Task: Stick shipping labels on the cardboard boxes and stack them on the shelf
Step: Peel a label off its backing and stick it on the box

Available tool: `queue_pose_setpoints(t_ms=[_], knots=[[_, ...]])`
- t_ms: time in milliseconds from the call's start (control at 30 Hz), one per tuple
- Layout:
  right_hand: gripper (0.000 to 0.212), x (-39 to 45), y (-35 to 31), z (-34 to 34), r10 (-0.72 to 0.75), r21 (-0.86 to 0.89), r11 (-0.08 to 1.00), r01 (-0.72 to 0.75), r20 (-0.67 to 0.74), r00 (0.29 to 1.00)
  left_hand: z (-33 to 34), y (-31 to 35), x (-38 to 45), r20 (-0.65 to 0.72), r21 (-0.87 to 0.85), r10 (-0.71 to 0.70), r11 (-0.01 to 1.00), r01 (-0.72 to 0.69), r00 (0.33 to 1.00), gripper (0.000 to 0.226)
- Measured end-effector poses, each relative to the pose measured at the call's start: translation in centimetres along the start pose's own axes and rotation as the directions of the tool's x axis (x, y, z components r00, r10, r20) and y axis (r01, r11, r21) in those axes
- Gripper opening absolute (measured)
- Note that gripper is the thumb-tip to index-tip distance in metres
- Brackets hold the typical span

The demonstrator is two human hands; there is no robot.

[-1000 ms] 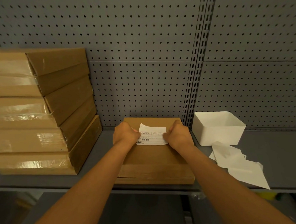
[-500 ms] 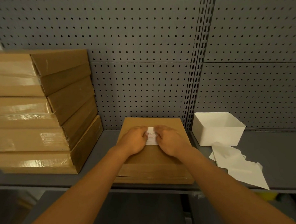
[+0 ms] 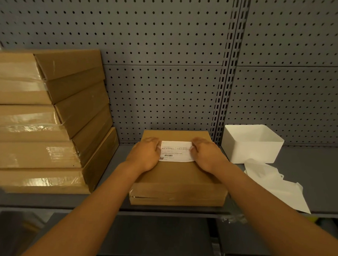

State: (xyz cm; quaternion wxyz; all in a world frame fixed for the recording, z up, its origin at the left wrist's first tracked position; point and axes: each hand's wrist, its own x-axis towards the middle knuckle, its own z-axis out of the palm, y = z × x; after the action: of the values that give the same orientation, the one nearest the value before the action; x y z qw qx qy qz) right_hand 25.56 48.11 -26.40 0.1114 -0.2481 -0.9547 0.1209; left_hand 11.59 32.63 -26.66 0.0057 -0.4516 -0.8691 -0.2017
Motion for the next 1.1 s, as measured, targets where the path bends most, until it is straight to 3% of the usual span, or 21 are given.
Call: queue_pose_setpoints(t_ms=[167,300,367,467,567,733,833,933,1033,1100], knots=[[0.041,0.3,-2.6,1.3,-0.145,0.065,0.988,0.142,0.048,0.988,0.7,2.9,0.3,0.142,-0.091,0.073,0.994,-0.06,0.987,0.044],[0.026,0.1,-0.8,0.1,0.024,0.017,1.0,-0.025,0.053,0.998,0.0,1.5,0.4,0.062,0.023,-0.077,0.997,0.076,0.995,0.037],[0.027,-0.2,-0.4,-0.2,0.034,-0.013,0.999,-0.034,0.016,0.999,-0.2,1.5,0.2,0.048,-0.016,-0.054,0.998,0.055,0.997,0.039],[0.046,-0.9,-2.3,0.5,-0.106,0.005,0.994,0.106,0.058,0.993,0.6,2.8,-0.4,0.115,-0.049,0.067,0.997,-0.062,0.991,0.047],[0.052,-1.6,-2.8,1.1,-0.167,-0.045,0.984,0.175,0.141,0.976,1.0,2.2,-1.2,0.127,0.003,0.082,0.996,-0.084,0.989,0.048],[0.043,-2.1,-0.5,0.2,-0.042,-0.018,0.999,0.043,0.044,0.998,-0.1,0.3,-2.3,0.06,-0.005,0.028,1.0,-0.028,0.998,0.045],[0.049,-2.6,-2.7,1.0,-0.124,0.009,0.992,0.124,0.098,0.987,0.8,2.1,-2.5,0.105,-0.005,0.082,0.997,-0.082,0.991,0.047],[0.048,-3.3,-1.4,0.6,-0.109,-0.002,0.994,0.11,0.132,0.985,0.6,0.4,-2.8,0.09,-0.004,0.022,1.0,-0.022,0.996,0.046],[0.038,-3.8,1.2,-0.7,0.029,0.004,1.0,-0.029,0.037,0.999,-0.3,-1.2,-3.5,0.007,-0.035,-0.068,0.997,0.068,0.998,0.045],[0.039,-3.9,-0.1,-0.7,-0.019,0.032,0.999,0.019,-0.003,1.0,-0.1,0.8,-3.6,-0.021,-0.095,0.0,0.996,-0.002,1.0,0.043]])
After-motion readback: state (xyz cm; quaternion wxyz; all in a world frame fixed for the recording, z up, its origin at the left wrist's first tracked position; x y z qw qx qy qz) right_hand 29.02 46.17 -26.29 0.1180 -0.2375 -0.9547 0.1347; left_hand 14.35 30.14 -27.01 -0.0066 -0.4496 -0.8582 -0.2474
